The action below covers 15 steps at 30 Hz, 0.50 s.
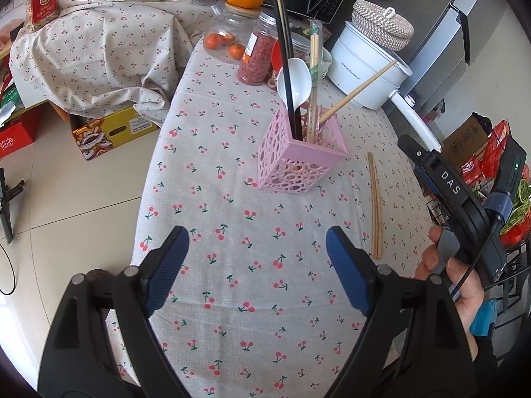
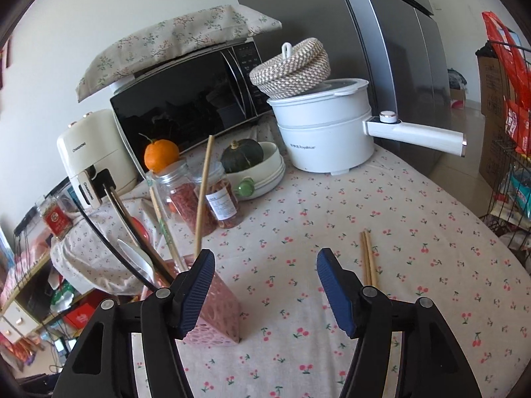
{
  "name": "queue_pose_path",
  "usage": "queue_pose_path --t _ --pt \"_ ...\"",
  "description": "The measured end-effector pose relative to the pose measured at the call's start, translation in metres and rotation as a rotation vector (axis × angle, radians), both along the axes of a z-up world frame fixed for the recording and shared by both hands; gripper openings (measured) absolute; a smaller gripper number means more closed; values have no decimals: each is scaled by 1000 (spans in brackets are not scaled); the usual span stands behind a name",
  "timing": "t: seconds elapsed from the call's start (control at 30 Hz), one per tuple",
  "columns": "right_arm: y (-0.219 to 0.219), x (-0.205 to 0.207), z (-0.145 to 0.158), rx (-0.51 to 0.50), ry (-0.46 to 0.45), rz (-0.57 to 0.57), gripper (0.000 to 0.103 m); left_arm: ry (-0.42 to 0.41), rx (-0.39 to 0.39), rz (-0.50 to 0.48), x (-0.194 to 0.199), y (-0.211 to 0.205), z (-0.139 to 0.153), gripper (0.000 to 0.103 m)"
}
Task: Organize utensils
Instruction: 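Lower the wrapped chopsticks into the pink holder and open the right gripper, then withdraw both grippers and move toward the last two wooden chopsticks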
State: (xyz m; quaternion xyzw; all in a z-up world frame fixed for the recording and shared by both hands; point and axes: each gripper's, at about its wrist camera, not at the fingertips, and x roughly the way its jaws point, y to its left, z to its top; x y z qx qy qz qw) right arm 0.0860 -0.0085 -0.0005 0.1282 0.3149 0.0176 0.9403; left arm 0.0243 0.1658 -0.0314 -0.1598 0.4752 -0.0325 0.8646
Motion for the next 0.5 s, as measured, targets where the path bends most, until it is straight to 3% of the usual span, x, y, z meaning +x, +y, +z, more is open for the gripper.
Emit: queue_pose_path --t 0.5 --pt "-79 -14 -2 -86 294 -7 80 79 87 -89 26 -62 -18 88"
